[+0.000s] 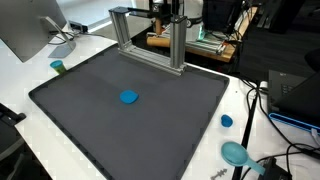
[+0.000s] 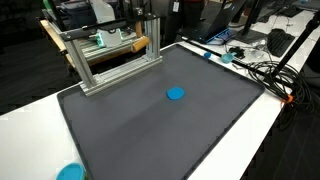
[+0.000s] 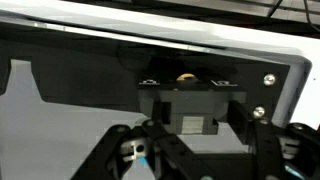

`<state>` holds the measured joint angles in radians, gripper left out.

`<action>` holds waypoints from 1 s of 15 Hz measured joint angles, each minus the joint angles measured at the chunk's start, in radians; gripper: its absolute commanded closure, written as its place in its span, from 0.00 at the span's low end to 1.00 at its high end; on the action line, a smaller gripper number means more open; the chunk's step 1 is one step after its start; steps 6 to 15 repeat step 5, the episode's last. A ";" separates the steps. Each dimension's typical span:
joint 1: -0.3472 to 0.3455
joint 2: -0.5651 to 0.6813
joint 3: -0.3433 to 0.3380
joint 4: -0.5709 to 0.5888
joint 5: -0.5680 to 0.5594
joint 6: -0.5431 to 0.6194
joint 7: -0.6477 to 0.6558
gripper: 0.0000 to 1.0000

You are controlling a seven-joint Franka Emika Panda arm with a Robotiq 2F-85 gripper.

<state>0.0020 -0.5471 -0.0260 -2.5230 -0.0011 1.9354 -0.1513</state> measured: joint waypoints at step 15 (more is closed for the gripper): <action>0.003 -0.038 -0.003 0.002 0.000 0.021 -0.005 0.00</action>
